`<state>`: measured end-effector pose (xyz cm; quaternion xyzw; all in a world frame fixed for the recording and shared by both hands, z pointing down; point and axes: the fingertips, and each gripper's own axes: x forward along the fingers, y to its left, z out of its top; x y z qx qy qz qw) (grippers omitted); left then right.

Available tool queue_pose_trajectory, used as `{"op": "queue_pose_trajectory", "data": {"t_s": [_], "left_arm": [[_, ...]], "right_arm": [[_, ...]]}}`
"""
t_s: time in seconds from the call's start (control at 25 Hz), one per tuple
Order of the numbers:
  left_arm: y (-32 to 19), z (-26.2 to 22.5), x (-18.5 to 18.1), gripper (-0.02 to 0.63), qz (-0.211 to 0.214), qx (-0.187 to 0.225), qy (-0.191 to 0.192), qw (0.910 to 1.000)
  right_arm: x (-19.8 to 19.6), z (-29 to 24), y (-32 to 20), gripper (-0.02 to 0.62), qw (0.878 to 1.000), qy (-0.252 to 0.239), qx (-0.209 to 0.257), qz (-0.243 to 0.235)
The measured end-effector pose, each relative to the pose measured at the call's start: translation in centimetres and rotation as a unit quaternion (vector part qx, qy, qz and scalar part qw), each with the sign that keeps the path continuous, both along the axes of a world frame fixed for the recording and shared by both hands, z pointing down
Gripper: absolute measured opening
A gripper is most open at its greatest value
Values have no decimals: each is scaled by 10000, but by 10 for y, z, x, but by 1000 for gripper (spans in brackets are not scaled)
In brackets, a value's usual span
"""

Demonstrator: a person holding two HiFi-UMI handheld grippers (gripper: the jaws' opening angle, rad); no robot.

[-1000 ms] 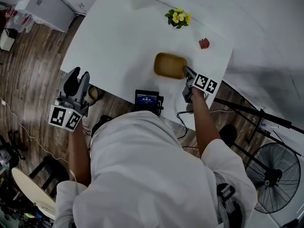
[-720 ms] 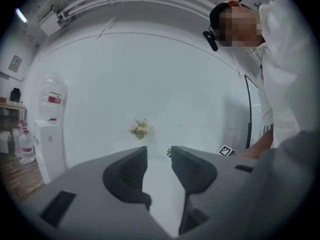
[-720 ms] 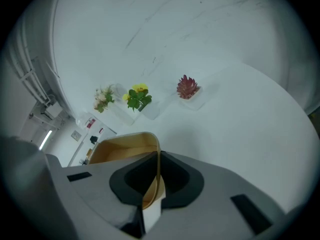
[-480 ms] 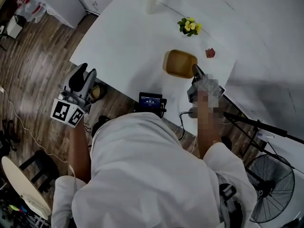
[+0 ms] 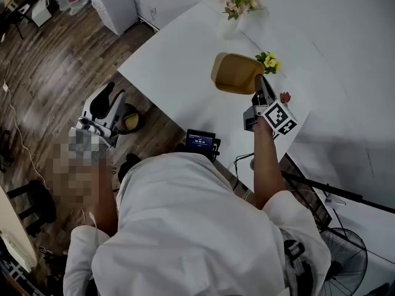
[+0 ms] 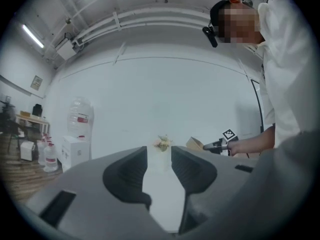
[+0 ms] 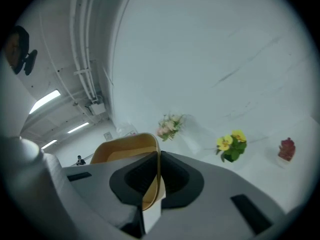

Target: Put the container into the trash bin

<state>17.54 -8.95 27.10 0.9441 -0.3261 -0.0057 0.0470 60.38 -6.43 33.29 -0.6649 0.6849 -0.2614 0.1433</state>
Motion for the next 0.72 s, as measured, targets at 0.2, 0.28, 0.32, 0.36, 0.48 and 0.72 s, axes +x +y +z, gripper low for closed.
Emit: {"op": "queue_pose_trajectory", "data": {"t_s": [0.2,0.28,0.32,0.36,0.48,0.72], "left_arm": [[7,-12,-70,155,-551,152,112,9983],[9,-15,-102,155,-797,222,146,9965],[10,-16,-118,153,-915,245,161,9954],[11,-15,-133,153,-1028,259,174,9942],[17,-8,-175,153,-1352,276,185,9903],[38,-5,-266,153,-2011,309,9,9791]], "right_arm": [[-82,-49,-40,41,9971,-18,545,-535],[-121,-63,-55,41,9945,11,694,-787],[-140,-68,-61,41,9931,37,750,-903],[-158,-71,-68,41,9917,75,789,-1009],[-210,-71,-86,41,9873,184,846,-1335],[-327,-75,-112,41,9749,146,891,-2035]]}}
